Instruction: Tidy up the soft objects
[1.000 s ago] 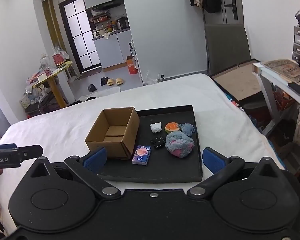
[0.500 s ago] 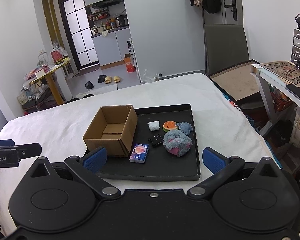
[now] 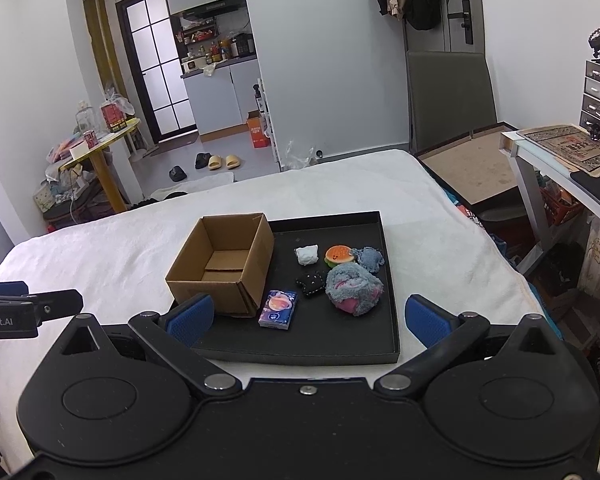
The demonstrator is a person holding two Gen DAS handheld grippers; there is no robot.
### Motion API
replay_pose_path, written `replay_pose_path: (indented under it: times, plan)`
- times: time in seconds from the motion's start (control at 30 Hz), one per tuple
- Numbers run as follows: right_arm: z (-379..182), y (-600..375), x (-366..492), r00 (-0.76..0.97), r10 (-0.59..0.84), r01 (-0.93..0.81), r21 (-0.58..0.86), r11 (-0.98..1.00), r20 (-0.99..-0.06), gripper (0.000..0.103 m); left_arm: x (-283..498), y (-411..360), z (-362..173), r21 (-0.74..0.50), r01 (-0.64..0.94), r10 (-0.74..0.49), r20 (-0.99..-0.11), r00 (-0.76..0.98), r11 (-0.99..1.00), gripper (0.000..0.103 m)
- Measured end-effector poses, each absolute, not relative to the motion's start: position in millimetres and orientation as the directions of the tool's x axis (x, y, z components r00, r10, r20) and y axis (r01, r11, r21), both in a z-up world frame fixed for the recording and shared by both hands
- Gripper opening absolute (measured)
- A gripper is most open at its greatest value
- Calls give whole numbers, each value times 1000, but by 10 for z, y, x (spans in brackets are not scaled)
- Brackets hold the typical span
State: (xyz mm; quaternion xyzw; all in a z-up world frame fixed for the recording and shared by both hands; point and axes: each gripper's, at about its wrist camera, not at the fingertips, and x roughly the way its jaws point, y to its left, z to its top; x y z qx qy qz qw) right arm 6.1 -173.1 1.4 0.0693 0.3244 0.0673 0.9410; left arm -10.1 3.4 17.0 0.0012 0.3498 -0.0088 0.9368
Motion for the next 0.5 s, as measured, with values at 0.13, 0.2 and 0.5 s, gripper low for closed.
replay_pose_path:
  times: [0.13,0.2,0.5]
  plan:
    - [15,-1739,64,782,170,-82,172,982,-600,103,-108,41,169,-4,12,-12,-656,754,1000,103]
    - [11,-1745,68,781,171,-80,175,981,-601,103,-115,44,172,-4,10,-10,-656,754,1000,103]
    - [4,-1748,53,783,170,-80,173,982,-598,103,-132,50,147,-5,-1,-2,-653,757,1000,103]
